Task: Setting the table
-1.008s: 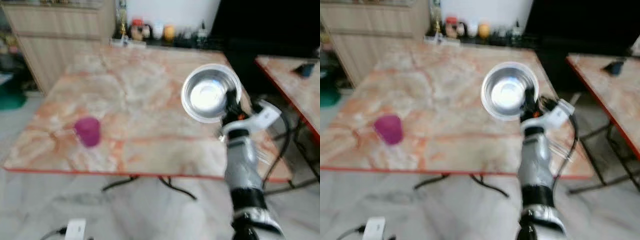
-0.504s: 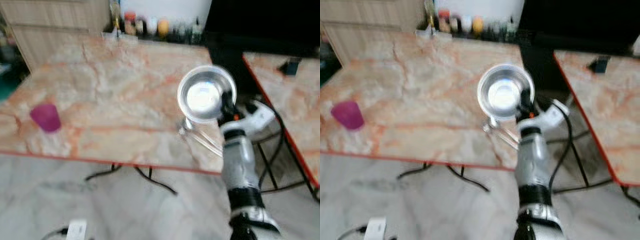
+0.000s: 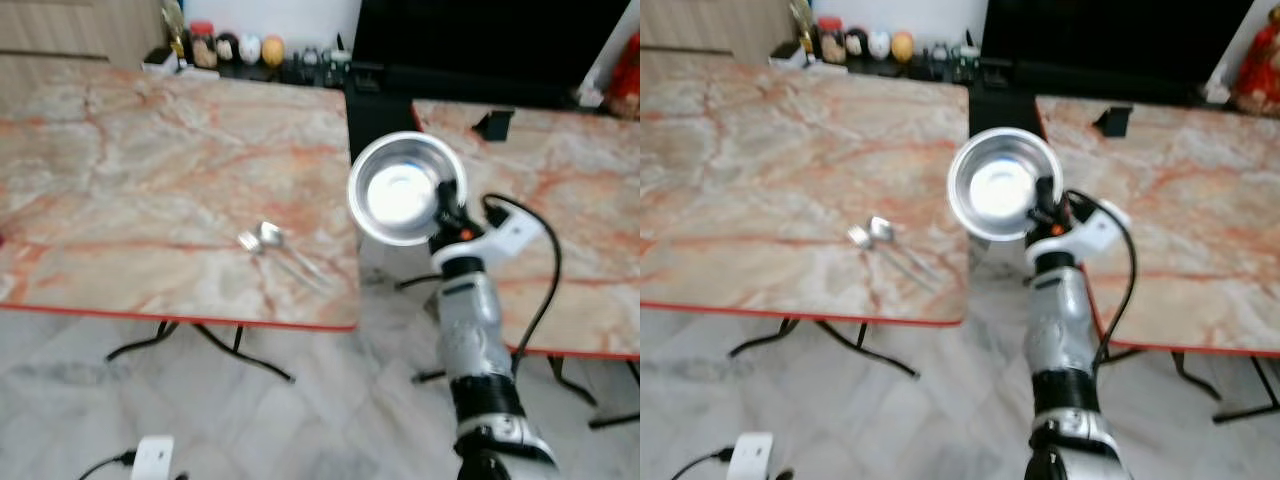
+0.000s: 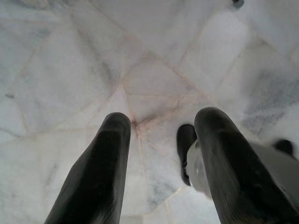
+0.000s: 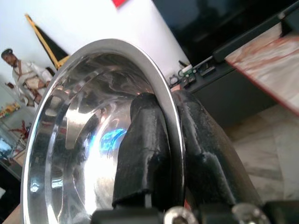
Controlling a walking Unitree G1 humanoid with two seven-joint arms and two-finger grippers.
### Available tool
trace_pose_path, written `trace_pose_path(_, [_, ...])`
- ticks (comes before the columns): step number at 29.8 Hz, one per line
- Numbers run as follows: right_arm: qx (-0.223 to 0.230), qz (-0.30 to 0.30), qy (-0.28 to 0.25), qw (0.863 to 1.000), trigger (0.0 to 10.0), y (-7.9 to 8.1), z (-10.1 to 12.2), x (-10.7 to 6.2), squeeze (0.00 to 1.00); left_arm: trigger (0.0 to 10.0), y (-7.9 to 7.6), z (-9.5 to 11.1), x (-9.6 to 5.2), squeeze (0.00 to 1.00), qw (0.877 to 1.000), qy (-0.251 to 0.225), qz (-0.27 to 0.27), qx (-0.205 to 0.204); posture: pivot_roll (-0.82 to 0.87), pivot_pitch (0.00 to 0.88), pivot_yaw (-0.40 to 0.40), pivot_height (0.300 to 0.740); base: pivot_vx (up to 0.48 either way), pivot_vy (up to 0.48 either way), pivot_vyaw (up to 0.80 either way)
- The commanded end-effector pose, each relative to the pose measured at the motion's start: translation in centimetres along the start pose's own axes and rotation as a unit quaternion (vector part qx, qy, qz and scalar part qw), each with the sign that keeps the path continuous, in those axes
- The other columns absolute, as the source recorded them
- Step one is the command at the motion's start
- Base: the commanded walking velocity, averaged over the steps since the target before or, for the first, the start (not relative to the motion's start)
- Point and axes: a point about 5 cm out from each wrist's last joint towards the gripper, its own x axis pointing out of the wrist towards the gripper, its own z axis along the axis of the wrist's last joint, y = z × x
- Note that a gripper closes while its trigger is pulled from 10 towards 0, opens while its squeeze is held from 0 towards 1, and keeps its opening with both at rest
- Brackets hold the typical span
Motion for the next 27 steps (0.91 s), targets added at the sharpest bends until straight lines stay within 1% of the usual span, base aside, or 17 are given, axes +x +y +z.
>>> trace_pose_path(1, [-0.005, -0.012, -0.017, 1.000, 10.0, -0.81, 1.11, 0.02, 0.00, 10.0, -0.78, -0.43, -0.08, 0.00, 1.000, 0.006, -0.011, 0.000, -0.01, 0.000, -0.042, 0.740, 0.000, -0.472, 0.00])
trace_pose_path(9, [-0.005, -0.016, -0.020, 1.000, 10.0, -1.01, 1.13, -0.11, 0.00, 10.0, -0.86, -0.44, -0.09, 0.00, 1.000, 0.005, -0.014, 0.004, -0.02, 0.000, -0.035, 0.740, 0.000, -0.472, 0.00])
trace_pose_path(18, [-0.004, -0.015, -0.020, 1.000, 10.0, -0.93, 1.12, 0.01, 0.00, 10.0, -0.67, -0.23, -0.03, 0.00, 1.000, 0.004, -0.014, 0.007, -0.02, 0.000, -0.034, 0.740, 0.000, -0.472, 0.00])
trace_pose_path(27, [-0.005, -0.020, -0.023, 1.000, 10.0, -1.24, 1.27, -0.12, 0.00, 10.0, -0.45, -0.42, -0.06, 0.00, 1.000, 0.011, -0.015, 0.007, -0.02, 0.000, -0.033, 0.740, 0.000, -0.471, 0.00])
